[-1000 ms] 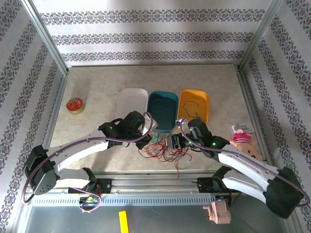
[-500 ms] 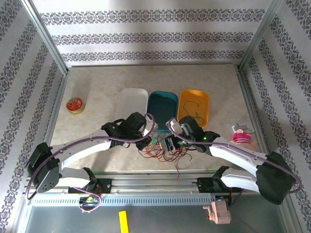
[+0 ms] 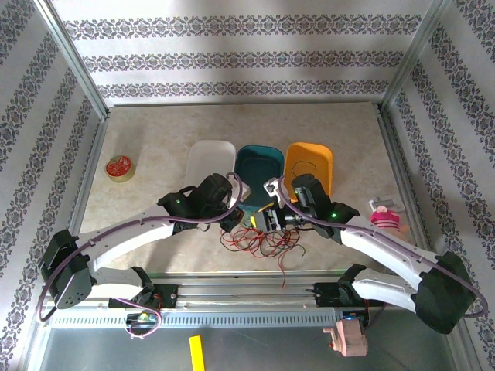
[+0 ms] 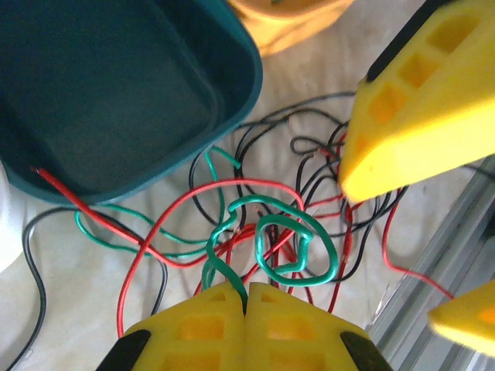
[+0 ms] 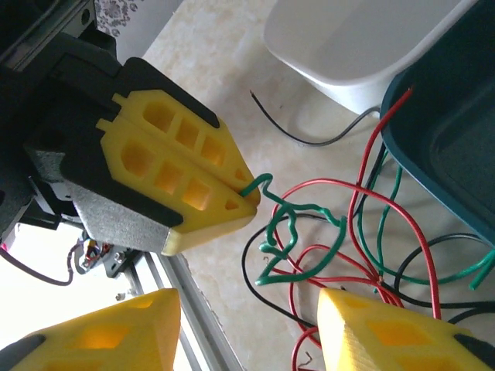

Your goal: Untangle the cables

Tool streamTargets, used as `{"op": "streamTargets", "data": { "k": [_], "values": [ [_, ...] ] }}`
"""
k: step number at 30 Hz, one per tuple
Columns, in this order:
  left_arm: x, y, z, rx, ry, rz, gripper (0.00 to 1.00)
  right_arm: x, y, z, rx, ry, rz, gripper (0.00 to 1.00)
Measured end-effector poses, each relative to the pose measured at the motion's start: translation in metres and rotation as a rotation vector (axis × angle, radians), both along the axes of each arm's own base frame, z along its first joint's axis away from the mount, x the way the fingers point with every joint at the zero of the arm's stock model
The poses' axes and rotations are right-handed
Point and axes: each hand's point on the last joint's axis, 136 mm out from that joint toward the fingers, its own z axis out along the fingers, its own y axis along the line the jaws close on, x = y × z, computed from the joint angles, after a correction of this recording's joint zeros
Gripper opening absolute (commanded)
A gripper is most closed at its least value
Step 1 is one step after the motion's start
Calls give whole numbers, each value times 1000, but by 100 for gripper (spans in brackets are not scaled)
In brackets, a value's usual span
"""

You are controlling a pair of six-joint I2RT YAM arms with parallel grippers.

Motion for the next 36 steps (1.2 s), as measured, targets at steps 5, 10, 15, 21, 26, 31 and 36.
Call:
{"op": "streamTargets", "data": {
  "k": [5,10,15,21,26,31,36],
  "values": [
    [11,-7,22,-75,-40,31,0,11,-2,-3,-8,18,-38,40],
    [15,-13,32,-114,-55,39,0,32,-10,5,28,-1,-121,36],
    [18,-14,35,-137,-56,48,0,38,-9,10,59,-7,-145,29],
    [16,-20,41,-175,-52,30,0,44,-9,12,73,-2,-177,5],
    [18,-21,43,-182,-58,38,0,54,-20,7,74,-8,-261,0],
    [33,-11,45,-183,-76,105,0,62,-41,11,95,-20,-341,0],
    [43,-3,51,-208,-85,145,0,65,-59,14,89,-27,-390,0]
  ]
}}
